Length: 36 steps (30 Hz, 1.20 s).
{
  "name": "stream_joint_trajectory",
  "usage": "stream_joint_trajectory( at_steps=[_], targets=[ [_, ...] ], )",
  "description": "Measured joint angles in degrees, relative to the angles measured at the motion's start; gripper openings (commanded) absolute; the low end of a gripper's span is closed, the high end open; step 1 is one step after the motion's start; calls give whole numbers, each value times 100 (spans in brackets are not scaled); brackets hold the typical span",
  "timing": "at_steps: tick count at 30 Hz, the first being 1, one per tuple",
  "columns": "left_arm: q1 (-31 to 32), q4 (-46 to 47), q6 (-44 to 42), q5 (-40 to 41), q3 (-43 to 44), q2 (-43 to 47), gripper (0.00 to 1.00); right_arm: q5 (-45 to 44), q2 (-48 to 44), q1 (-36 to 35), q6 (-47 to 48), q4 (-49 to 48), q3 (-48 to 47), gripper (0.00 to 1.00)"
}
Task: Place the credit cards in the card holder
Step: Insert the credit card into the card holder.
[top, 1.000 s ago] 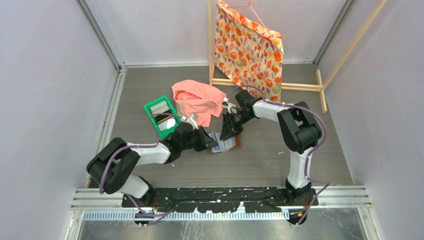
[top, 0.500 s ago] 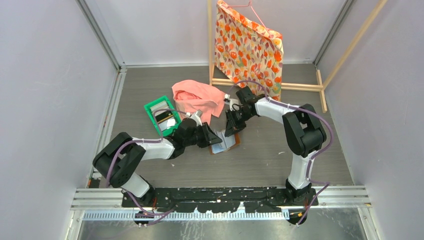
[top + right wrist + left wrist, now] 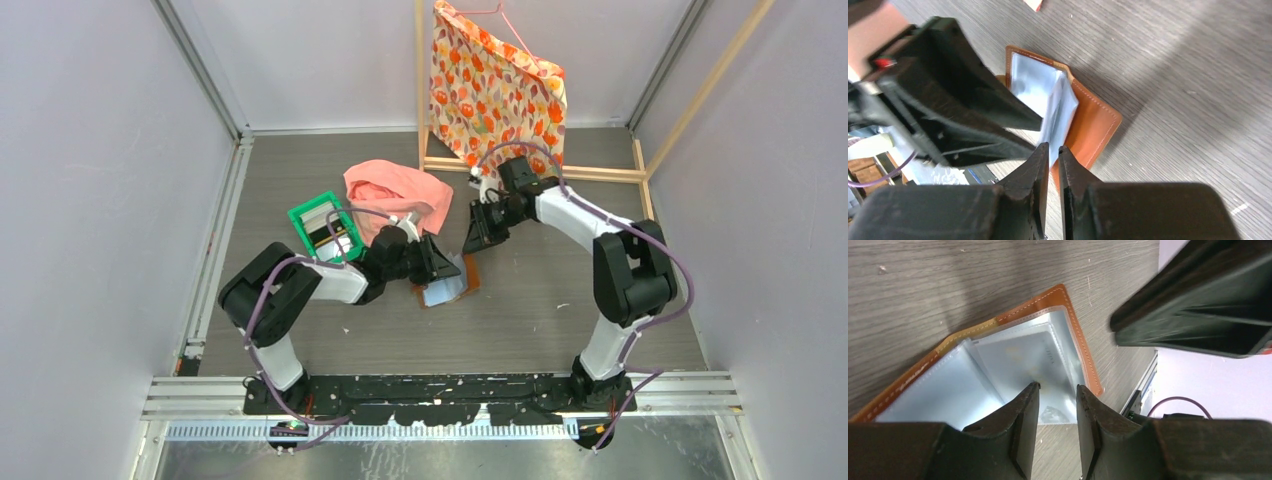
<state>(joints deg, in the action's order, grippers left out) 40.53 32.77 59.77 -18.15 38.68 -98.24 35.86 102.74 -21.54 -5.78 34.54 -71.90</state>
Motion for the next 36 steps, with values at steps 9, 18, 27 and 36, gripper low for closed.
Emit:
stream_joint_trajectory(
  at_steps=[9, 18, 27, 36],
  targets=[
    [17, 216, 94, 2, 192, -599, 31, 1088, -389, 501, 356, 98, 24, 19],
    [22, 212, 83, 15, 203, -627, 31, 1480, 170, 345, -48, -133, 76, 16],
    [20, 20, -129, 20, 146, -326, 31, 520, 1043, 177, -271, -74, 35, 14],
    [11, -610, -479, 92, 70, 120, 28, 184, 1165, 52, 11, 188, -162, 17]
  ],
)
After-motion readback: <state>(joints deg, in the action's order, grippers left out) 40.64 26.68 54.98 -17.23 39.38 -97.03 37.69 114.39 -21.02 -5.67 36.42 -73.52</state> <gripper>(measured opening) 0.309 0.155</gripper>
